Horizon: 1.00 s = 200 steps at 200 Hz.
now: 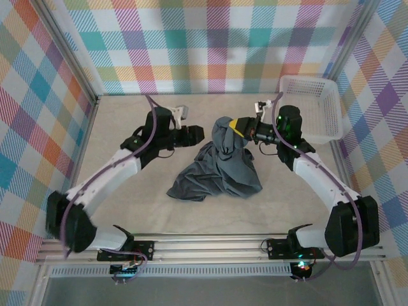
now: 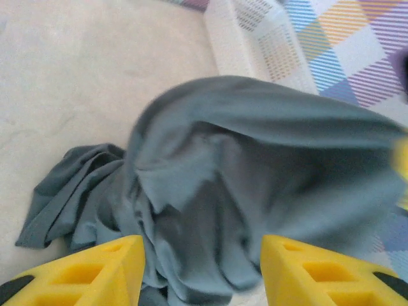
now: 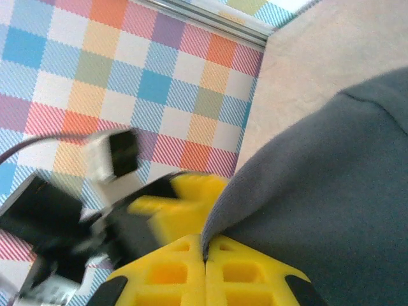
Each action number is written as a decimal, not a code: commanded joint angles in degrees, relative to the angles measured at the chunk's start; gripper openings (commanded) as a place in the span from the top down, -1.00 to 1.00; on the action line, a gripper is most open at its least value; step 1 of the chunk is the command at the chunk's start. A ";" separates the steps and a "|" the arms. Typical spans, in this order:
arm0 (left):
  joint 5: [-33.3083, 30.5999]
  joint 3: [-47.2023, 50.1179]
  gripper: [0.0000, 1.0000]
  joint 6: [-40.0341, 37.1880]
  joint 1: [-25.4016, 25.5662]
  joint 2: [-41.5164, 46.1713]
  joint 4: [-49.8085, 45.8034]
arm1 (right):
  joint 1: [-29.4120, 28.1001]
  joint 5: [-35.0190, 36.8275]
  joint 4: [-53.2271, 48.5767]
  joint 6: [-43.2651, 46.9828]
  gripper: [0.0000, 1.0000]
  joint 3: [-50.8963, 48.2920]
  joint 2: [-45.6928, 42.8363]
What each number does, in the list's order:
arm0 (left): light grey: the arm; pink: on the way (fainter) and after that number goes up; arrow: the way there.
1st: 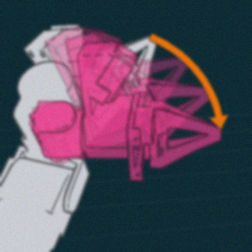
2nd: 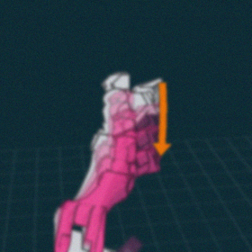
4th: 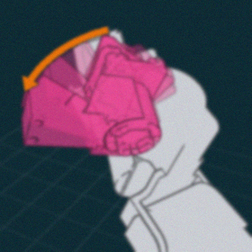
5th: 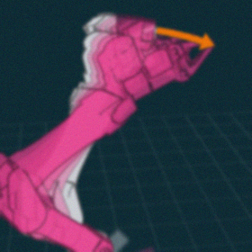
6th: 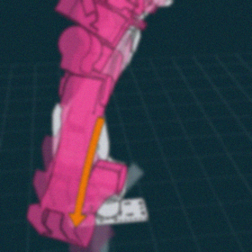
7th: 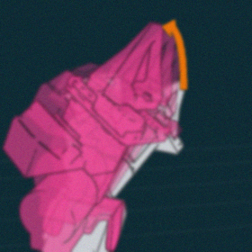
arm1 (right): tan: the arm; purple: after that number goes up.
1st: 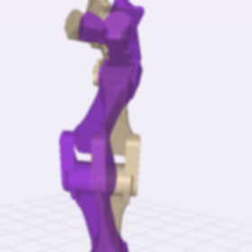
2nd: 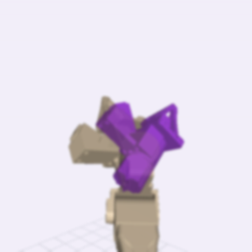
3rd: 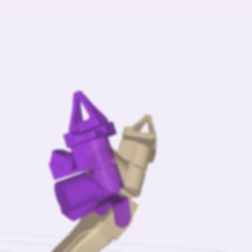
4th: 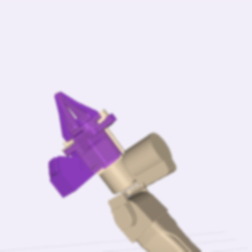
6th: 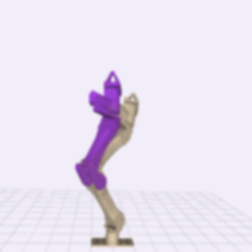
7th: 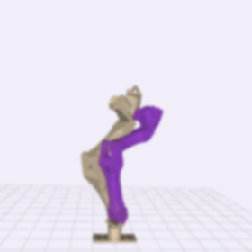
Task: Fold the inside-out t-shirt
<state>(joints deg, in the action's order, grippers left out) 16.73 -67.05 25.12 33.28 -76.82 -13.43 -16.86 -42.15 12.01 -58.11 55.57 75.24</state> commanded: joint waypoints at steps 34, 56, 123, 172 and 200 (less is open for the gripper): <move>-4.31 -0.58 -0.06 -5.83 11.33 -4.52 4.95 | -0.44 -0.27 -4.89 -2.23 1.00 4.01 0.44; -4.14 -4.33 -0.06 -6.58 11.65 -9.10 7.28 | -1.17 -0.45 -7.59 -0.32 1.00 5.26 0.18; -2.01 -10.10 1.00 0.48 11.50 -10.16 3.70 | -0.34 8.30 -26.99 10.07 1.00 10.81 5.91; 0.52 -9.24 1.00 6.40 9.38 -3.78 1.01 | 4.25 9.73 -32.61 29.25 0.73 14.30 15.74; 1.70 -8.50 1.00 6.09 7.56 -2.86 -0.96 | 4.29 10.30 -34.35 34.50 0.26 13.22 8.83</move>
<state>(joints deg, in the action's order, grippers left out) 15.68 -76.05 29.69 41.98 -83.09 -13.37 -13.21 -33.54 -19.11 -33.69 68.27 90.70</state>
